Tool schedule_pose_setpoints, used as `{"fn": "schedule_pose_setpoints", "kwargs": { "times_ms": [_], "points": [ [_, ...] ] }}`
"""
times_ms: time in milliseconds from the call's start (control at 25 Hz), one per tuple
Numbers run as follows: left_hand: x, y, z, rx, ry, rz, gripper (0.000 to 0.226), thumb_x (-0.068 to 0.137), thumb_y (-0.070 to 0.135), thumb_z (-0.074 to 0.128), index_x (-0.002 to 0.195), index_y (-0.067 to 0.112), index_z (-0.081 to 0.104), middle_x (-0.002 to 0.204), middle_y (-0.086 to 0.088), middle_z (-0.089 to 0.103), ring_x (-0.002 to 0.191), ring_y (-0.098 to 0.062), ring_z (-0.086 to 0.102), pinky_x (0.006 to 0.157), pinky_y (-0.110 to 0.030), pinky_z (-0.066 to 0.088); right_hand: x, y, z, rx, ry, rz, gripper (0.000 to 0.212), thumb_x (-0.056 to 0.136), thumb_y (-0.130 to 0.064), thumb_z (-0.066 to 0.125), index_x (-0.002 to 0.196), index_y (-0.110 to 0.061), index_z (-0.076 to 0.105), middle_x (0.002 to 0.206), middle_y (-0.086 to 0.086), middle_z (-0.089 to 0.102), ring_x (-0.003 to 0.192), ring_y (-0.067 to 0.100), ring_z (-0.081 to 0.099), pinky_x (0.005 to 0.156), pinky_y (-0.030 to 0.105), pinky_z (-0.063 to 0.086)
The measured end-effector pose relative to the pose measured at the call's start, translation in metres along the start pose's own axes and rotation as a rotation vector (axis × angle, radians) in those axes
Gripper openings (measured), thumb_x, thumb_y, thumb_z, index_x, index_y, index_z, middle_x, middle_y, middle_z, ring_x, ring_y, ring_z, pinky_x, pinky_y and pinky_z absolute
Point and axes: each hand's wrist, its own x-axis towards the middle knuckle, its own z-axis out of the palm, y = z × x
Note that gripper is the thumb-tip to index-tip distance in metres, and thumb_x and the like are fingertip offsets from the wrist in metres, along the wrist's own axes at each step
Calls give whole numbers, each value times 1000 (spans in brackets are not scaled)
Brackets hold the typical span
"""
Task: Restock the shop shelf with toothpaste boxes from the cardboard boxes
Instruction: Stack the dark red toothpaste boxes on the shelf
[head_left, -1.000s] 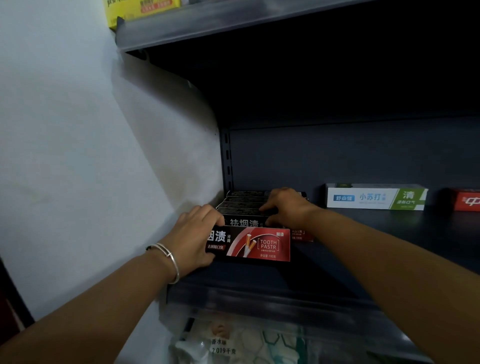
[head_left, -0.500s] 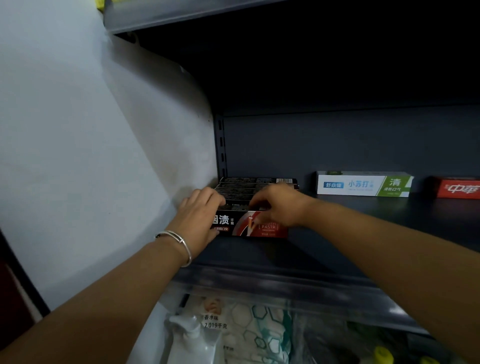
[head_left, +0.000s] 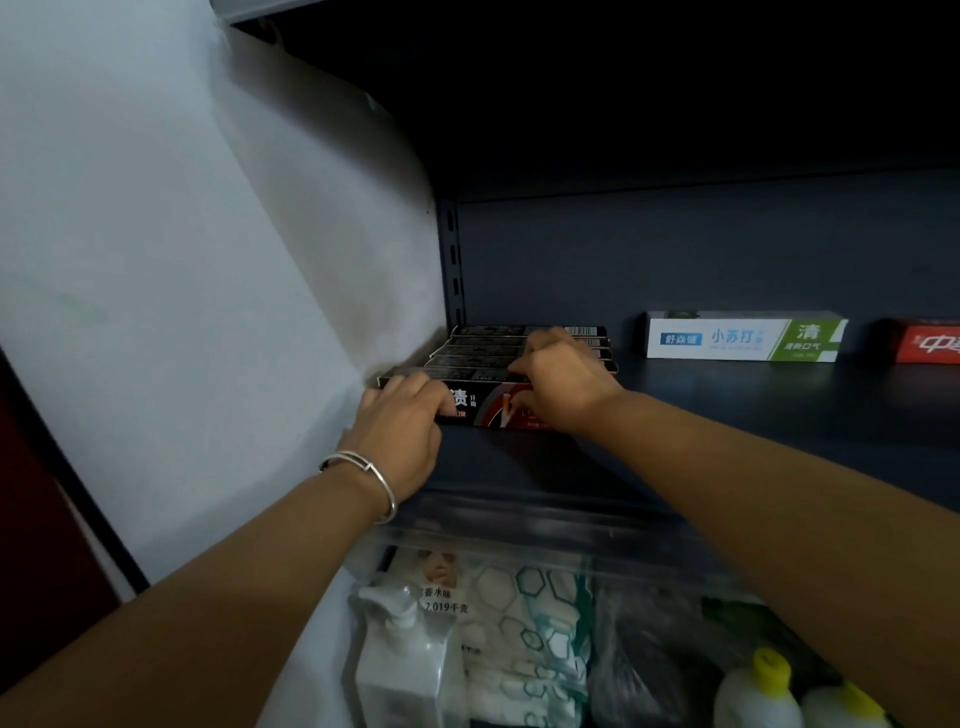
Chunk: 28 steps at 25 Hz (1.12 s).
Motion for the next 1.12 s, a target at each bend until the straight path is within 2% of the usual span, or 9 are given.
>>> {"fn": "schedule_pose_setpoints", "kwargs": {
  "times_ms": [120,280,360,480,600,720,840,1000,1120],
  "points": [
    [-9,13,-4,-73,118,23,24,85,4,46,102,12,61,104,-4,57,103,-23,48,81,-28,25,-13,-5,-10,33,50,-6,39,93,-28,55,128,-11,56,129,12,47,122,29,38,101,38,35],
    [-50,53,-11,-99,227,57,32,78,24,36,97,14,60,98,-5,58,93,-17,44,77,-27,25,-69,-15,-26,147,182,-73,33,92,-21,54,123,-10,61,122,13,53,114,31,43,99,39,37],
    [-88,82,-9,-121,193,18,33,77,26,37,97,12,59,99,-8,58,94,-23,50,77,-29,25,-116,-18,-29,184,225,-82,34,90,-18,56,122,-8,61,120,15,53,113,33,44,98,36,37],
    [-154,123,15,-182,21,12,38,75,31,37,98,10,60,98,-10,57,93,-29,55,79,-34,29,-203,-17,-13,253,241,-133,31,80,-10,62,109,1,67,105,21,60,99,40,52,85,39,44],
    [-211,158,51,-210,-206,57,43,76,38,35,102,12,59,101,-7,57,98,-29,55,83,-37,36,-289,-8,23,242,58,-151,29,76,-13,62,102,0,69,96,21,61,90,42,54,78,43,47],
    [-261,192,88,-195,-487,90,44,79,45,40,112,20,54,111,-1,51,107,-24,49,84,-33,30,-363,5,66,222,-300,-82,36,89,-24,59,122,-9,60,116,13,55,109,32,49,91,38,40],
    [-298,216,120,-172,-668,133,45,85,45,51,124,24,45,124,2,44,119,-20,40,91,-32,26,-412,9,107,258,-526,-48,42,91,-30,57,130,-14,53,124,9,52,117,27,46,98,34,39],
    [-327,231,153,-140,-807,150,57,80,50,59,128,27,40,128,6,40,124,-15,36,105,-34,26,-443,8,148,260,-657,-26,38,91,-25,54,128,-14,54,124,7,54,116,25,48,99,34,40],
    [-341,238,168,-138,-878,162,61,78,49,63,130,26,39,129,6,39,121,-14,35,103,-31,28,-452,7,163,276,-681,-10,38,92,-23,55,129,-14,53,126,6,53,116,23,47,100,35,41]
  ]
}}
